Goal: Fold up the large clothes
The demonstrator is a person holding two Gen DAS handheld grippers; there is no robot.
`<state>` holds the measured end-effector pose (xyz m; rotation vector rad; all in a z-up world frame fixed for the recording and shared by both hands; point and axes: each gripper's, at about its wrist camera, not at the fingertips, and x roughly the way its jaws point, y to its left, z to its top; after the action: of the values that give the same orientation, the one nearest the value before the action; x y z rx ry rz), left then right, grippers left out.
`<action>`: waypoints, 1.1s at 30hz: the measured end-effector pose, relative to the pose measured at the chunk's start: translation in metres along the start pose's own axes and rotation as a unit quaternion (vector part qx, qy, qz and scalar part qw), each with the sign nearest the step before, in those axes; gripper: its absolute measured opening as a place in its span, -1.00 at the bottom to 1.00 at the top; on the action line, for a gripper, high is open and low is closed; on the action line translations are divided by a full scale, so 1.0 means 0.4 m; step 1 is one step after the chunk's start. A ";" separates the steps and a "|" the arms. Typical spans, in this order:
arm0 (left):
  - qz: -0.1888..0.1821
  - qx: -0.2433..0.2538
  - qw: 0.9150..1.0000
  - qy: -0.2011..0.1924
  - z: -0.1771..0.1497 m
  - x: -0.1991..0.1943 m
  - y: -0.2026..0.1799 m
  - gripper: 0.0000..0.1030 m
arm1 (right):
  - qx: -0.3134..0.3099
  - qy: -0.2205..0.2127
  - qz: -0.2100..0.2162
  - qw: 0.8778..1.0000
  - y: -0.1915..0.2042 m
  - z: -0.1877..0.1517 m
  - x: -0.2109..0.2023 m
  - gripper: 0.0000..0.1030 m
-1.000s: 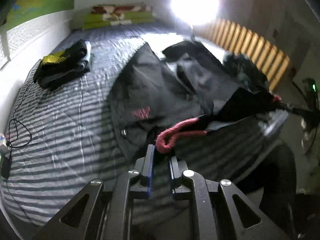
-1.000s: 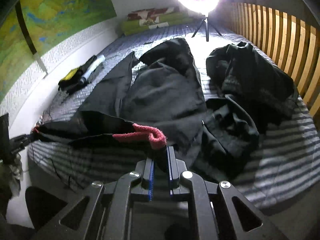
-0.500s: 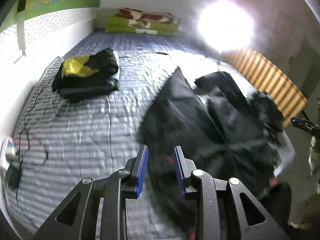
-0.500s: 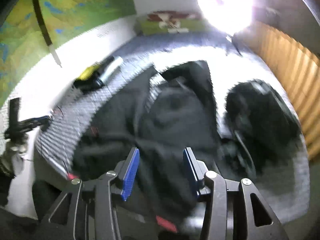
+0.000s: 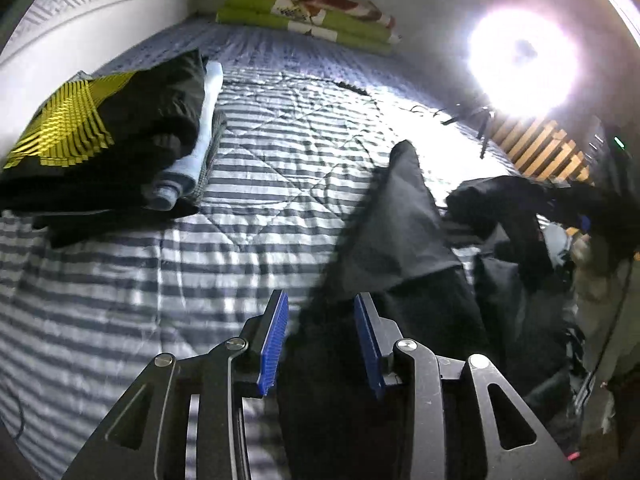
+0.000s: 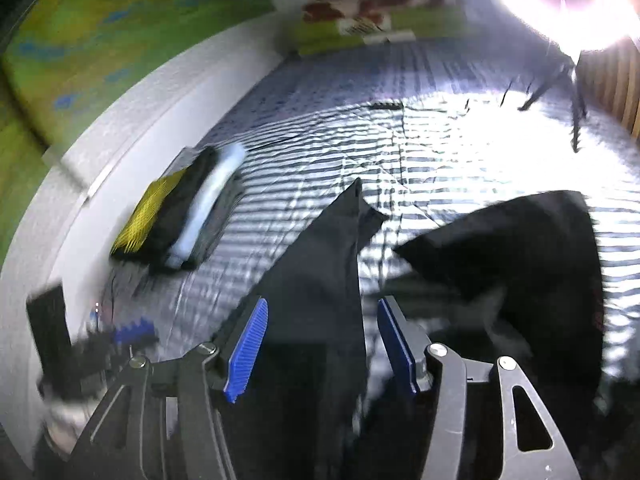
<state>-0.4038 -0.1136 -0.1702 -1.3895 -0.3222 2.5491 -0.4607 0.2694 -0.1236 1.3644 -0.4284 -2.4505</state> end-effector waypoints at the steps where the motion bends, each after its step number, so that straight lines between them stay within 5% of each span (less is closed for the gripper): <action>1: -0.002 0.001 1.000 0.004 0.006 0.023 0.006 -0.28 | 0.020 0.004 -0.002 1.000 -0.016 0.028 0.049 0.06; 6: 0.000 -0.005 1.000 0.014 0.011 0.105 0.041 -0.28 | 0.064 0.023 0.014 0.998 -0.042 0.103 0.193 0.07; 12: 0.001 -0.012 1.000 0.011 0.015 0.124 0.069 -0.28 | 0.036 0.050 0.000 0.998 0.001 0.126 0.307 0.03; 15: 0.004 -0.010 1.000 0.006 0.018 0.112 0.074 -0.28 | 0.000 0.055 0.007 0.998 0.036 0.109 0.292 -0.95; 16: 0.001 -0.012 1.000 0.003 0.020 0.104 0.075 -0.28 | -0.015 0.048 0.009 0.999 0.045 0.101 0.272 -0.95; 21: -0.012 -0.017 1.000 -0.007 0.030 0.071 0.074 -0.28 | -0.049 0.013 0.038 0.998 0.021 -0.020 0.068 -0.96; 25: -0.022 -0.009 1.000 0.003 0.043 0.086 0.041 -0.28 | -0.044 0.028 0.038 0.998 -0.053 -0.156 -0.032 -0.96; 33: -0.081 0.005 0.996 0.049 0.071 0.198 -0.105 0.12 | -0.051 0.082 -0.023 0.995 -0.172 -0.345 -0.052 -0.96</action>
<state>-0.4660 -0.0529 -0.2058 -1.4172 -0.3876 2.3426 -0.3401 0.3250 -0.2044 1.5325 -0.2329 -2.3388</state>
